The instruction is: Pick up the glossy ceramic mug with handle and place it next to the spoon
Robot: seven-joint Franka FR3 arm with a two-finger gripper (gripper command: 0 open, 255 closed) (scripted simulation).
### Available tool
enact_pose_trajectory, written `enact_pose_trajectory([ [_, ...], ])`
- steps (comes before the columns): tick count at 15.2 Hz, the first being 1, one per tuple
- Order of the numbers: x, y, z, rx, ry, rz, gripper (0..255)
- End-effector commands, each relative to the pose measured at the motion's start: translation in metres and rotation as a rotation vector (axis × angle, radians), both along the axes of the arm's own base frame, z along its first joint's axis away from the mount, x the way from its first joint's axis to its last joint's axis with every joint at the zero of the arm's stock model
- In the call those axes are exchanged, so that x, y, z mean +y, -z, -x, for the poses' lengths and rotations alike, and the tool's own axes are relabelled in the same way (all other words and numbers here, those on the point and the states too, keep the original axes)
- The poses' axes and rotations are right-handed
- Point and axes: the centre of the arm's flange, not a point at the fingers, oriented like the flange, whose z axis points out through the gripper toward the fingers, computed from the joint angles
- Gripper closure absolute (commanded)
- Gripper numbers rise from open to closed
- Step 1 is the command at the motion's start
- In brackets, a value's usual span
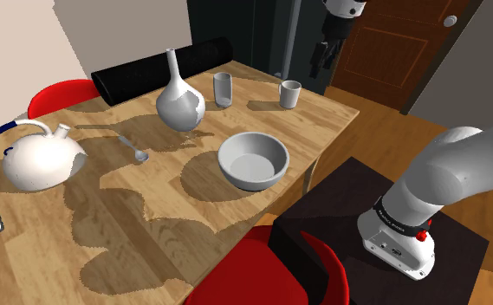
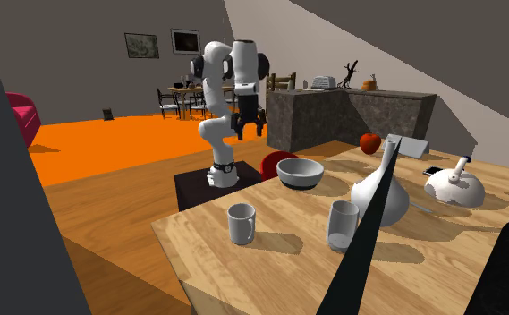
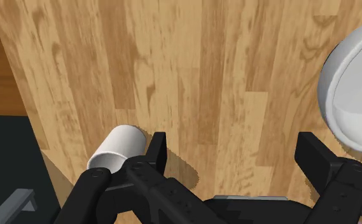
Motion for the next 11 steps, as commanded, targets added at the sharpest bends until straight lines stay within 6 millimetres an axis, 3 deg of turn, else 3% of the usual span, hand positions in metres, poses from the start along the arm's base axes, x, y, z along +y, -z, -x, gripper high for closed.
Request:
enact_pose_trajectory([
  [1, -0.008, 0.017, -0.019, -0.003, -0.003, 0.006, 0],
  [11, -0.054, 0.094, -0.113, -0.011, -0.017, 0.030, 0],
])
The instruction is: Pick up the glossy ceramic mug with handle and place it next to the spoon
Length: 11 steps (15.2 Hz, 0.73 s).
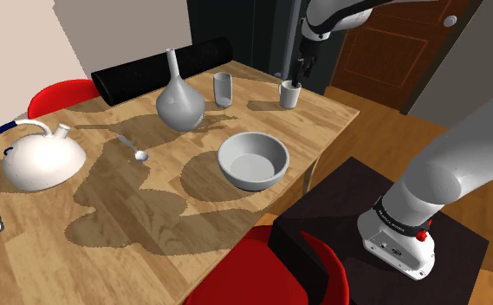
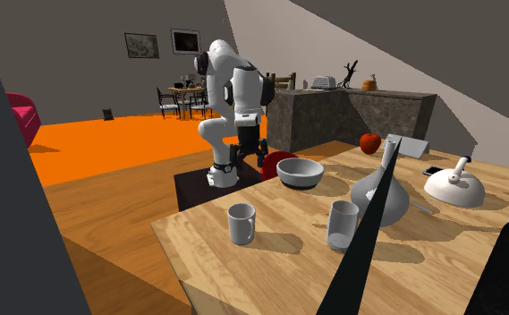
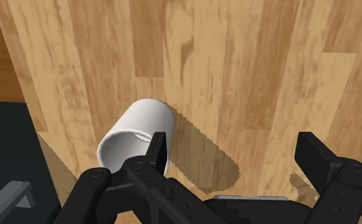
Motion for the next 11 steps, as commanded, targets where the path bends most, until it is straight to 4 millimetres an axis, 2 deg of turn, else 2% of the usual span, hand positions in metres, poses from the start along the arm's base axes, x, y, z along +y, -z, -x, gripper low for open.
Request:
enact_pose_trajectory([
  [1, -0.008, 0.017, -0.022, -0.002, -0.003, 0.006, 0],
  [8, -0.041, 0.070, -0.088, -0.007, -0.013, 0.023, 0],
  [11, -0.043, 0.084, -0.093, -0.007, -0.014, 0.024, 0],
])
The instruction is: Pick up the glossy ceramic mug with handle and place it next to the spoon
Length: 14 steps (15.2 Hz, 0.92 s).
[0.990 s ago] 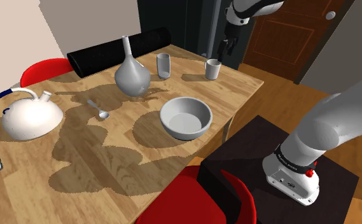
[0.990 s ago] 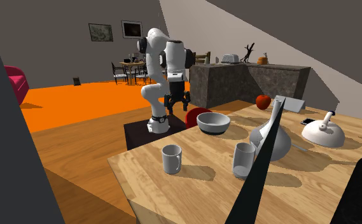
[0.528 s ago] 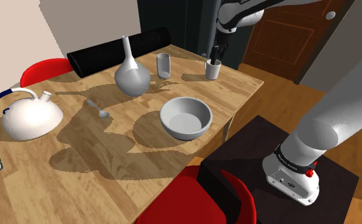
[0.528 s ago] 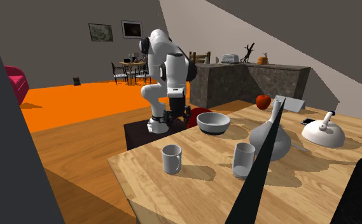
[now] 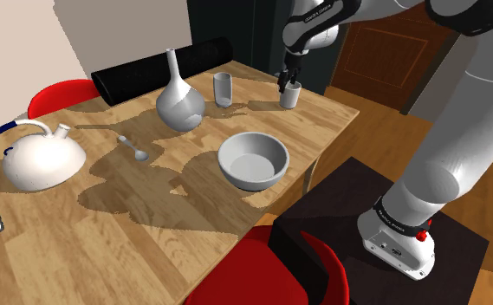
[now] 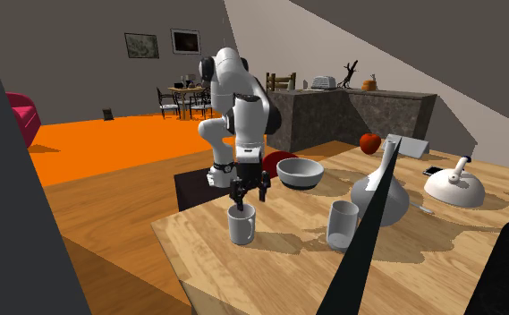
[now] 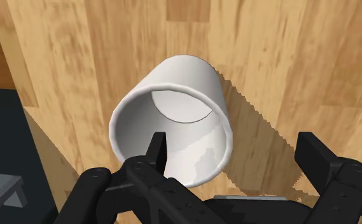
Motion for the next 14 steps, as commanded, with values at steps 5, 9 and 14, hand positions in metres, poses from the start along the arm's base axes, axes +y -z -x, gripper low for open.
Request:
enact_pose_trajectory([
  [5, -0.002, 0.031, -0.006, -0.001, 0.000, 0.001, 0],
  [9, -0.002, 0.034, -0.006, -0.001, 0.000, 0.001, 0],
  [14, -0.002, 0.034, -0.006, -0.001, 0.000, 0.001, 255],
])
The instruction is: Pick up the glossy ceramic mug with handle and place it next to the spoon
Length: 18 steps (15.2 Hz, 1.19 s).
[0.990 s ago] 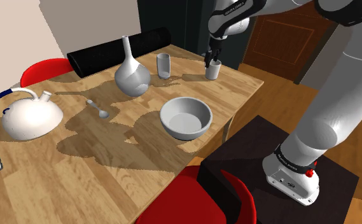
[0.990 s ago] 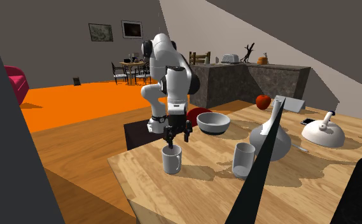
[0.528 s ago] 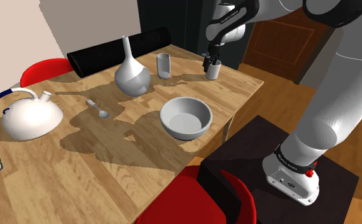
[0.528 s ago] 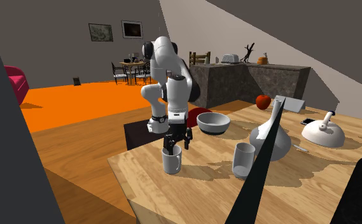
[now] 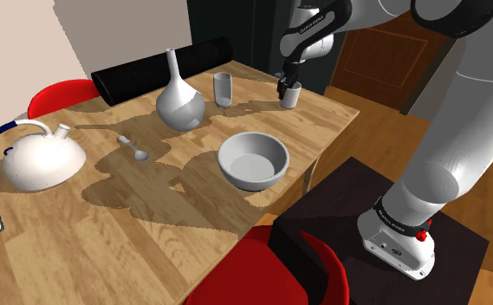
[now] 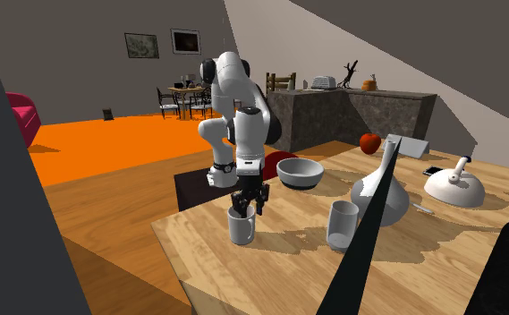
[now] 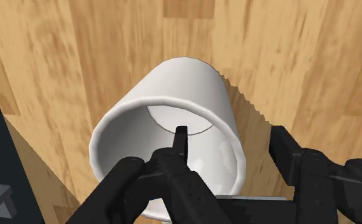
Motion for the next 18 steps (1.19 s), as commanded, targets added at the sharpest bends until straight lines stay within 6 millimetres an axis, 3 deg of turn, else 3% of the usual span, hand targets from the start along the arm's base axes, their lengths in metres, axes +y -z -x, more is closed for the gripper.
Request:
enact_pose_trajectory([
  [1, 0.000, 0.000, 0.000, 0.000, 0.000, 0.000, 255],
  [9, 0.000, 0.000, 0.000, 0.000, 0.000, 0.000, 255],
  [18, 0.000, -0.047, 0.000, 0.000, 0.000, 0.000, 255],
])
